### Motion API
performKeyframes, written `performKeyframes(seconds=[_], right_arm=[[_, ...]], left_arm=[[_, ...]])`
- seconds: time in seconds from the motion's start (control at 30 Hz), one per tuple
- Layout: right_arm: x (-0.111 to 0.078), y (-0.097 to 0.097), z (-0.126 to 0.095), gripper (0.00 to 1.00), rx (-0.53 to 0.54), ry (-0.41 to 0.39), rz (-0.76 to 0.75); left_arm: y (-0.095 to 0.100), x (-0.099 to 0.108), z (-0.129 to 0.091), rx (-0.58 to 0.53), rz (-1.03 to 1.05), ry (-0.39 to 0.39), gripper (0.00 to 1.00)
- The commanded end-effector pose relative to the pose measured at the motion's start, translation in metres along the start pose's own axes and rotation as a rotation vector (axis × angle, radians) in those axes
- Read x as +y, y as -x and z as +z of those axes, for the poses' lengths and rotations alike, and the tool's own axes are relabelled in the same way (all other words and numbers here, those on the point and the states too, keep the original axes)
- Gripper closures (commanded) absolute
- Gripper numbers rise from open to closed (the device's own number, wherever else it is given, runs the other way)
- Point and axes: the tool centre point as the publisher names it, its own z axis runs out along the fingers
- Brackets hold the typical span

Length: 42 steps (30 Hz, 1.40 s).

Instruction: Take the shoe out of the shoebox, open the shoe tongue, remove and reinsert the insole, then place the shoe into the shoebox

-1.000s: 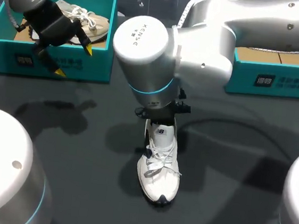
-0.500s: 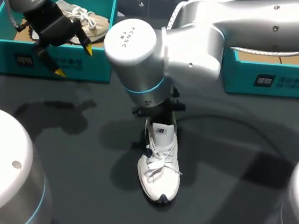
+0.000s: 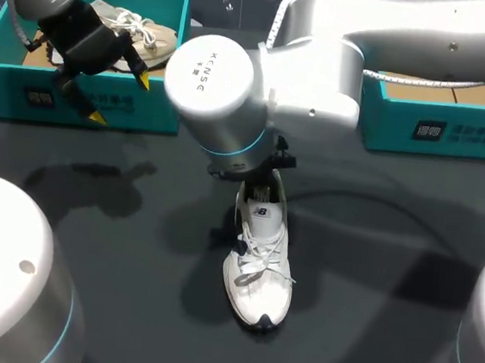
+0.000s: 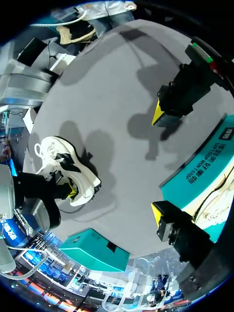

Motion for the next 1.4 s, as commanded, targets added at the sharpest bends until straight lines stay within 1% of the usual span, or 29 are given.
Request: performKeyframes(seconds=[0.03,0.13,0.2,0.27,0.47,0.57,0.6,0.67,0.87,0.97,1.07,1.17,1.23,1.3,1.37,1.4], right_arm=[[-0.007,0.001,0.024,1.0,0.048,-0.02,0.01],[-0.012,0.0,0.032,1.0,0.067,-0.046,0.016],[-0.015,-0.001,0.034,1.0,0.072,-0.054,0.018],[-0.016,-0.002,0.026,1.0,0.061,-0.049,0.019],[-0.004,0.002,-0.005,1.0,-0.009,0.025,-0.002],[0.001,0.0,-0.009,1.0,-0.05,0.027,-0.028],[0.002,0.0,-0.008,1.0,-0.081,0.005,-0.039],[0.0,0.001,-0.005,1.0,-0.088,-0.002,-0.044],[-0.015,0.012,0.01,1.0,-0.117,-0.06,-0.036],[-0.022,0.013,0.02,1.0,-0.112,-0.087,-0.033],[-0.026,0.01,0.032,1.0,-0.102,-0.119,-0.034],[-0.03,0.005,0.045,1.0,-0.074,-0.155,-0.035],[-0.032,0.002,0.049,1.0,-0.046,-0.163,-0.037],[-0.031,-0.001,0.047,1.0,-0.035,-0.162,-0.043],[-0.027,-0.001,0.035,1.0,-0.04,-0.142,-0.049],[-0.024,0.001,0.028,1.0,-0.046,-0.12,-0.05]], left_arm=[[0.0,0.0,-0.001,0.002,0.001,0.002,0.0],[0.0,0.0,-0.001,0.002,0.001,0.002,0.0],[0.0,0.0,-0.001,0.002,0.001,0.002,0.0],[0.0,0.0,-0.001,0.002,0.001,0.002,0.0],[0.0,0.0,-0.001,0.002,0.001,0.002,0.0],[0.0,0.0,-0.001,0.002,0.001,0.002,0.0],[0.0,0.0,-0.001,0.002,0.001,0.002,0.0],[0.0,0.0,-0.001,0.002,0.001,0.002,0.0],[0.0,0.0,-0.001,0.002,0.001,0.002,0.0],[0.0,0.0,-0.001,0.002,0.001,0.002,0.0],[0.0,0.0,-0.001,0.002,0.001,0.002,0.0],[0.0,0.0,-0.001,0.002,0.001,0.002,0.0],[0.0,0.0,-0.001,0.002,0.001,0.002,0.0],[0.0,0.0,-0.001,0.002,0.001,0.002,0.0],[0.0,0.0,-0.001,0.002,0.001,0.002,0.0],[0.0,0.0,-0.001,0.002,0.001,0.002,0.0]])
